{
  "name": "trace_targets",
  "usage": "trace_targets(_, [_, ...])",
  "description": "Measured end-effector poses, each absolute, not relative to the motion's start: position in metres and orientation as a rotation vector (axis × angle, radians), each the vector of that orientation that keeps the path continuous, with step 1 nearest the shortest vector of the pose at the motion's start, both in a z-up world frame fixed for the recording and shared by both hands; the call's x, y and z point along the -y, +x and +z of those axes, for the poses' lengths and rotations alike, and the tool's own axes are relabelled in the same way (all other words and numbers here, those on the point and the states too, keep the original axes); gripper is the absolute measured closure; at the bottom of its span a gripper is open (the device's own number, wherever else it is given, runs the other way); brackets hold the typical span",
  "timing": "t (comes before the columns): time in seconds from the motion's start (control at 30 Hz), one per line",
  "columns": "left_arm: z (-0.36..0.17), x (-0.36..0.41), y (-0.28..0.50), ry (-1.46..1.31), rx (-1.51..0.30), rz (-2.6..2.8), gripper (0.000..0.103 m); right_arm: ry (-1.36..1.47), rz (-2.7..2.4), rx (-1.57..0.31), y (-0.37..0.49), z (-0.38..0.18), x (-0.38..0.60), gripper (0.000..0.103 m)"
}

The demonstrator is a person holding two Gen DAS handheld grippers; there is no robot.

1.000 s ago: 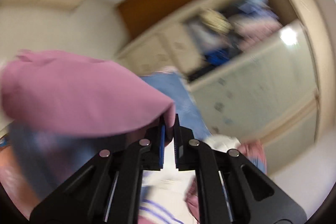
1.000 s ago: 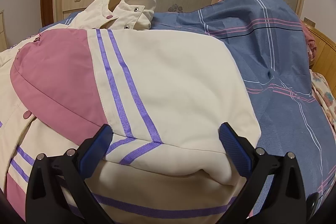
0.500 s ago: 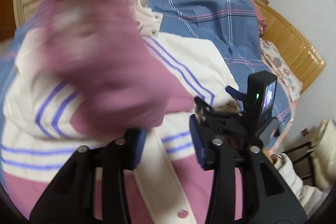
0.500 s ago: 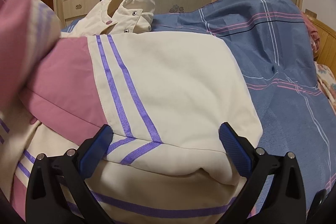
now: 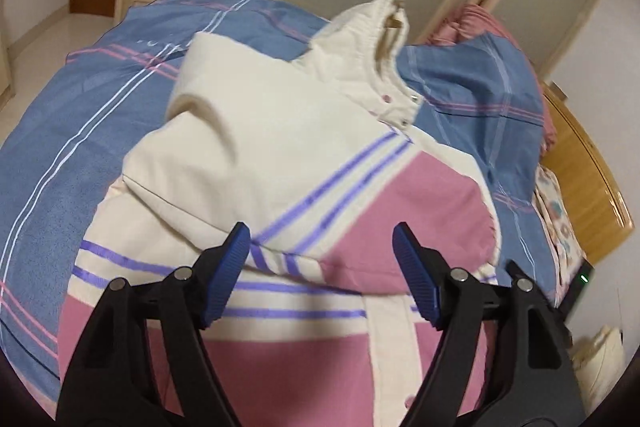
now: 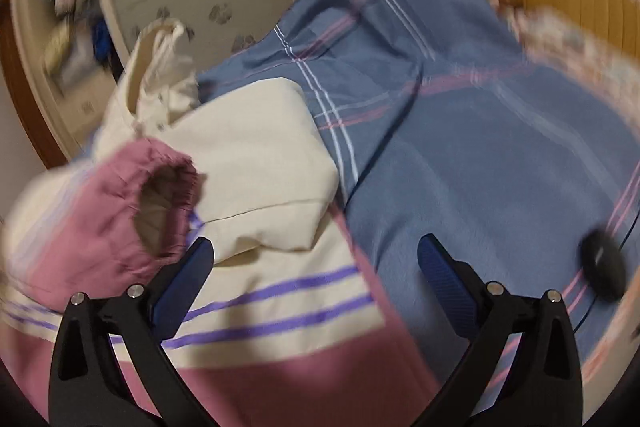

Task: Fold large clothes

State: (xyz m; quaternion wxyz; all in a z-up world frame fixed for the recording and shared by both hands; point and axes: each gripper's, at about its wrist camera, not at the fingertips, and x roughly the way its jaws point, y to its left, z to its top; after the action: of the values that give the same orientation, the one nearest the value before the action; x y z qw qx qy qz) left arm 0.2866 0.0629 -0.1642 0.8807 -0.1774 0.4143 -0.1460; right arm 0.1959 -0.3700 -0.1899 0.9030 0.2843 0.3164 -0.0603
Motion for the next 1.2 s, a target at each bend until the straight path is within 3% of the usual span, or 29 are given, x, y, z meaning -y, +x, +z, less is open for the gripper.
trace_targets(0.1, [-0.178,-0.057,0.313,-0.385,-0.896,-0.276,0.028,0.794,0.069,-0.692,0.208,-0.193,0.376,0.001])
trace_targets(0.23, [-0.208,-0.067,0.347,-0.455,-0.978,-0.221,0.03,0.694,0.119,-0.755,0.236,-0.178,0.347,0.002])
trace_targets(0.37, [-0.232,-0.094,0.36,-0.492,-1.029,-0.139,0.067,0.631,0.197,-0.832,0.257,-0.173,0.312,0.019])
trace_targets(0.4, [-0.236,-0.1,0.36,-0.516,-1.028,-0.136,0.072,0.619,0.22,-0.849,0.262,-0.173,0.303,0.02])
trace_targets(0.5, [-0.245,-0.123,0.357,-0.632,-1.019,-0.14,0.084,0.566,0.256,-0.886,0.274,-0.172,0.276,0.027])
trace_targets(0.6, [-0.245,-0.138,0.35,-0.647,-0.986,-0.081,0.089,0.483,0.264,-0.875,0.279,-0.166,0.253,0.028])
trace_targets(0.67, [-0.24,-0.146,0.343,-0.626,-0.959,-0.026,0.09,0.452,0.287,-0.859,0.283,-0.164,0.242,0.033])
trace_targets(0.73, [-0.235,-0.153,0.336,-0.615,-0.937,0.009,0.09,0.418,0.289,-0.86,0.291,-0.164,0.235,0.039])
trace_targets(0.87, [-0.222,-0.161,0.317,-0.602,-0.909,0.07,0.087,0.389,0.236,-0.888,0.319,-0.17,0.234,0.04])
trace_targets(0.9, [-0.217,-0.162,0.311,-0.592,-0.899,0.1,0.052,0.384,0.21,-0.899,0.321,-0.171,0.238,0.04])
trace_targets(0.97, [-0.199,-0.168,0.291,-0.57,-0.805,0.197,0.013,0.439,0.136,-0.89,0.318,-0.168,0.257,0.039])
trace_targets(1.03, [-0.181,-0.172,0.277,-0.553,-0.687,0.2,0.013,0.514,0.073,-0.812,0.308,-0.155,0.277,0.038])
trace_targets(1.13, [-0.172,-0.166,0.281,-0.502,-0.649,0.188,0.013,0.466,0.065,-0.714,0.301,-0.124,0.277,0.038])
trace_targets(1.17, [-0.172,-0.162,0.285,-0.482,-0.651,0.181,0.019,0.448,0.115,-0.7,0.303,-0.114,0.269,0.038])
trace_targets(1.2, [-0.175,-0.156,0.291,-0.452,-0.663,0.173,0.033,0.416,0.187,-0.7,0.308,-0.102,0.255,0.038])
